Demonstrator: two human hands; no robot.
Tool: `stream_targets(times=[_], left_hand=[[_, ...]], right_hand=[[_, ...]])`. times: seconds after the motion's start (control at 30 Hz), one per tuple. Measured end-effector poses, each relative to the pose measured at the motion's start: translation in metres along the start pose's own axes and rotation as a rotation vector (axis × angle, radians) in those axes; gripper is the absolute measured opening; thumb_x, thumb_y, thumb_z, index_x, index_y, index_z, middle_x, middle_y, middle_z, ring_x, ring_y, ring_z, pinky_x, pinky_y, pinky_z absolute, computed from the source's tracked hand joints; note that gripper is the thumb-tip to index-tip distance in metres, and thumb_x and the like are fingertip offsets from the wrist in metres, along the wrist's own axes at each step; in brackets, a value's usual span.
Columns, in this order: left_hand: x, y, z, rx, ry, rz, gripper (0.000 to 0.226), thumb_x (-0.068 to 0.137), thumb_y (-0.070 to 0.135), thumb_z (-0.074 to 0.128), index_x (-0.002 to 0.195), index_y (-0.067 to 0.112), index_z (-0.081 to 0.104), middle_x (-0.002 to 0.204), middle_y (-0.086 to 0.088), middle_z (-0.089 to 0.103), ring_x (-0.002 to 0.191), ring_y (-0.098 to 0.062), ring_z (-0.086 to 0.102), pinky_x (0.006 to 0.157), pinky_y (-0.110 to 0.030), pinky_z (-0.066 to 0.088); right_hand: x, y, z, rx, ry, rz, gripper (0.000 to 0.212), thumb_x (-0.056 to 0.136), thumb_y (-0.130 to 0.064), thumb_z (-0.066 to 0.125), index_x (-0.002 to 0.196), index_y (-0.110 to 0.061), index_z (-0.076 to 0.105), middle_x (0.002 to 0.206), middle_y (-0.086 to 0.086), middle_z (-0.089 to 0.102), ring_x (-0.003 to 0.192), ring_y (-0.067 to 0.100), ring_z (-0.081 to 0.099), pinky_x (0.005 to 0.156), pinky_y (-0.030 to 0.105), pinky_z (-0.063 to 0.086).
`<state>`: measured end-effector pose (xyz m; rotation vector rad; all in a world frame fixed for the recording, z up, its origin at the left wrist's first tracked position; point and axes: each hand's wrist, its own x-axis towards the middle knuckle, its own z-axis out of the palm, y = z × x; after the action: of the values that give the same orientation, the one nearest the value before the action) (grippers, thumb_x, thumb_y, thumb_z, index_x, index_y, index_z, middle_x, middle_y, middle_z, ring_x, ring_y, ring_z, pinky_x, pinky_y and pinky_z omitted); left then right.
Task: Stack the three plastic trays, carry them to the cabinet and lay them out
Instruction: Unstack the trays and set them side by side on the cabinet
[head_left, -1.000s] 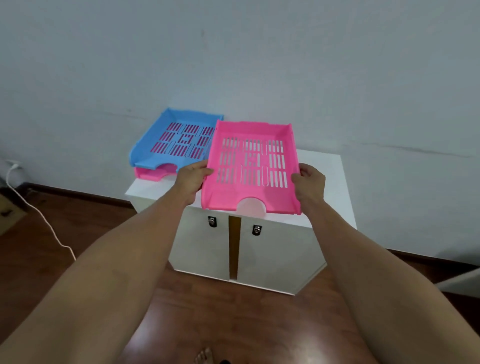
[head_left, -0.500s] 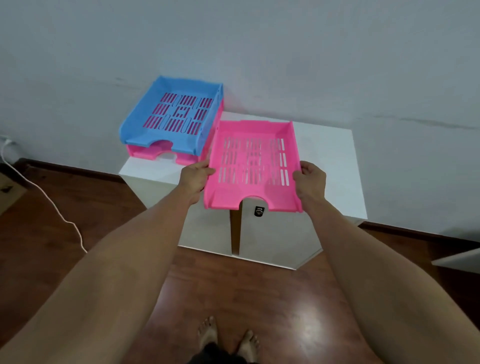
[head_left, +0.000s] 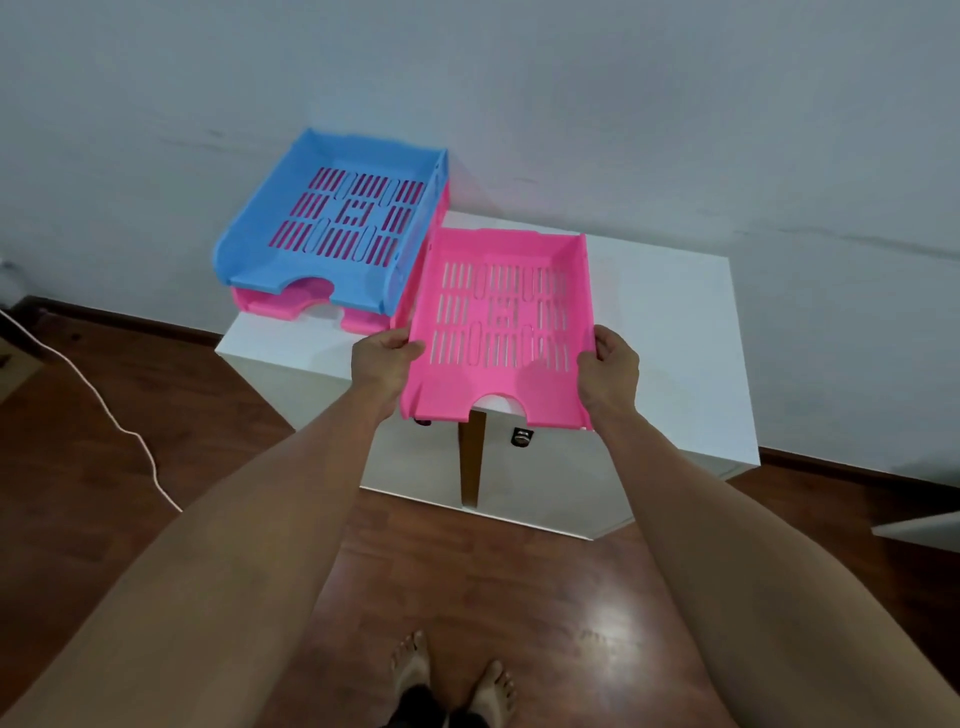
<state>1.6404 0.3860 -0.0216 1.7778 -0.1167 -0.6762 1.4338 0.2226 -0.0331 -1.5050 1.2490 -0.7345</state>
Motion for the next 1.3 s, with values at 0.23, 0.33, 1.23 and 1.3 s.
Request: stream_targets(times=[0.23,0.33,1.23,1.3], left_hand=[[0.02,-0.005,-0.01,0.076,0.115,0.01,0.04,0.075,0.019,0.089,0.11,0.006,0.075,0.111,-0.009,0.075,0.106,-0.027,0.07,0.1,-0.039,0.055],[0.025,-0.007,-0.012,0.086,0.118,0.025,0.037,0.075,0.02,0.09,0.106,0.007,0.075,0.102,-0.006,0.075,0.098,-0.024,0.069,0.094,-0.032,0.054],[0.059,-0.01,-0.007,0.246,0.204,0.114,0.042,0.079,0.046,0.082,0.093,0.008,0.075,0.072,0.011,0.062,0.067,-0.007,0.058,0.073,-0.026,0.045],[0.055,-0.007,-0.009,0.252,0.201,0.119,0.041,0.079,0.046,0.083,0.095,0.008,0.075,0.074,0.01,0.064,0.071,-0.01,0.06,0.074,-0.027,0.045]], right_hand=[[0.027,0.003,0.021,-0.034,0.029,0.0,0.038,0.085,0.009,0.038,0.102,-0.007,0.067,0.095,0.016,0.073,0.069,0.019,0.057,0.066,0.03,0.047],[0.038,0.001,0.029,-0.069,0.04,0.006,0.031,0.083,0.009,0.036,0.1,0.001,0.061,0.086,0.022,0.064,0.066,0.021,0.05,0.064,0.033,0.041],[0.089,-0.015,0.056,-0.231,0.048,0.041,0.021,0.097,0.002,0.041,0.086,-0.016,0.043,0.074,-0.006,0.043,0.06,0.013,0.041,0.051,0.016,0.033],[0.083,-0.023,0.053,-0.217,0.065,0.057,0.019,0.1,-0.004,0.046,0.089,-0.02,0.045,0.086,-0.001,0.05,0.073,0.023,0.046,0.061,0.008,0.036]])
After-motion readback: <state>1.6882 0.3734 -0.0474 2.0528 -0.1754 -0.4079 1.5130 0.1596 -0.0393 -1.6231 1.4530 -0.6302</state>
